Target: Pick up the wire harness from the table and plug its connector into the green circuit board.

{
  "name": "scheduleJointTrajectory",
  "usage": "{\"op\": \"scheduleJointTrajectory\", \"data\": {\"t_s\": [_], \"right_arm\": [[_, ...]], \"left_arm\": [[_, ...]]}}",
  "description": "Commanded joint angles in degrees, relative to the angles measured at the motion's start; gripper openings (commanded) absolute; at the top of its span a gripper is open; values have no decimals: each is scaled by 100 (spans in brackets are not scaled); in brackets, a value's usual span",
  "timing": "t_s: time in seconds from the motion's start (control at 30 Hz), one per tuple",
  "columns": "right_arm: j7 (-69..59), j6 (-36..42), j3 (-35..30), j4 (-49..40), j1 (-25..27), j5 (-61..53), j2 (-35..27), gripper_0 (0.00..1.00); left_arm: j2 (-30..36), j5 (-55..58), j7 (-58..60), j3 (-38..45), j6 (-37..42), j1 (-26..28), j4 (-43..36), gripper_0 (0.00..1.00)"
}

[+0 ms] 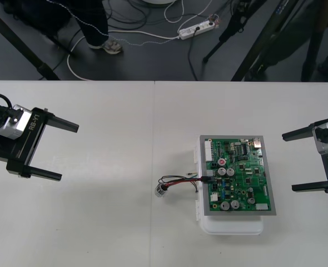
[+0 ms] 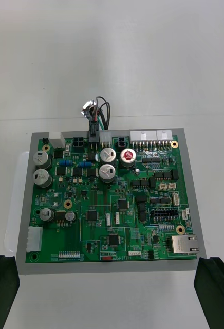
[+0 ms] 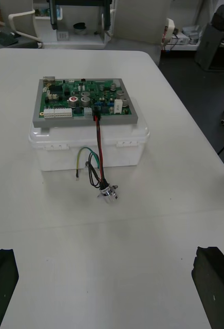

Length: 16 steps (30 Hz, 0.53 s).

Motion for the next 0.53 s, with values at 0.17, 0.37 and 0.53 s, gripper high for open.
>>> {"op": "scheduleJointTrajectory", "data": {"t_s": [0.17,0.37,0.53], "right_arm": [[-62,-24,83,-169,46,32,-156,100],[-62,-24,83,-169,46,32,-156,100],[-62,-24,83,-169,46,32,-156,100]], "left_arm": [[237,36,308,-66,-87,94,-156,100],[237,36,308,-66,-87,94,-156,100],[237,36,308,-66,-87,94,-156,100]]}}
